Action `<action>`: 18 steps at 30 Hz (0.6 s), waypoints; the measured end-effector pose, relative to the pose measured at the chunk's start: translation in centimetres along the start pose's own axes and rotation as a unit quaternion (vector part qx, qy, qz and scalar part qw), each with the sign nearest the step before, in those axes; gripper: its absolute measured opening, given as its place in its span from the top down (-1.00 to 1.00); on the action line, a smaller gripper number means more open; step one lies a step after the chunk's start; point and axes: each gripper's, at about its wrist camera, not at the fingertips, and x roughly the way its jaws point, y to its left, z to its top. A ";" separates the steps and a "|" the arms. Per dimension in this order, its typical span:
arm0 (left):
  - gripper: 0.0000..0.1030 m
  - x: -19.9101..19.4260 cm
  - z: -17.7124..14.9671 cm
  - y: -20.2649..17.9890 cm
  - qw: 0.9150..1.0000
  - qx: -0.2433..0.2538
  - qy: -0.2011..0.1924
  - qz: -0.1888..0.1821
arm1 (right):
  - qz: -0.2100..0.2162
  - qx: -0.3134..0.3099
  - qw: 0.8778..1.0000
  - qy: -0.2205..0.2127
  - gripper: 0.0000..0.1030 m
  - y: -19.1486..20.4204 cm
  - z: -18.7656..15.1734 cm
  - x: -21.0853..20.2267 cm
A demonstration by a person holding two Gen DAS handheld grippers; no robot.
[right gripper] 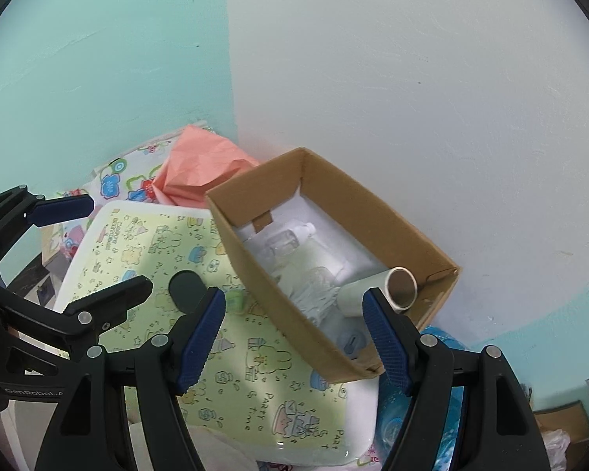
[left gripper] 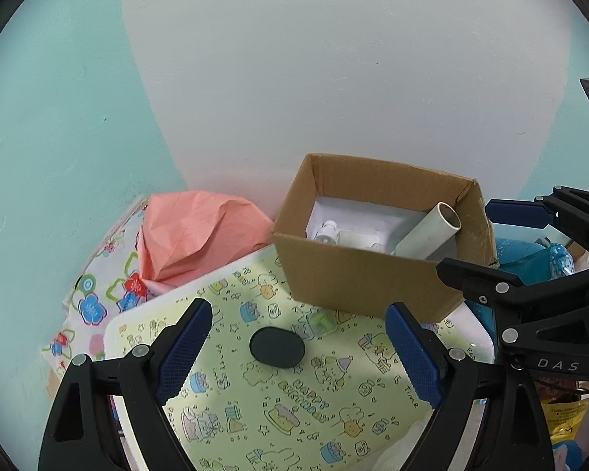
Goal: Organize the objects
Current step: 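Open the right tool to drop the white roller tube into the box, then move both open tools back over the black oval case on the table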
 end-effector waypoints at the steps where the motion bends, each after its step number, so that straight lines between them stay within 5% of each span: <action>1: -0.77 -0.2 -0.2 0.2 1.000 -0.003 -0.001 -0.001 | 0.002 -0.001 1.000 -0.001 -0.46 0.2 -0.1 -0.2; 18: -0.84 -0.4 -3.7 2.7 1.000 -0.018 0.004 0.003 | 0.029 -0.039 0.998 -0.046 -0.46 4.2 -1.4 0.4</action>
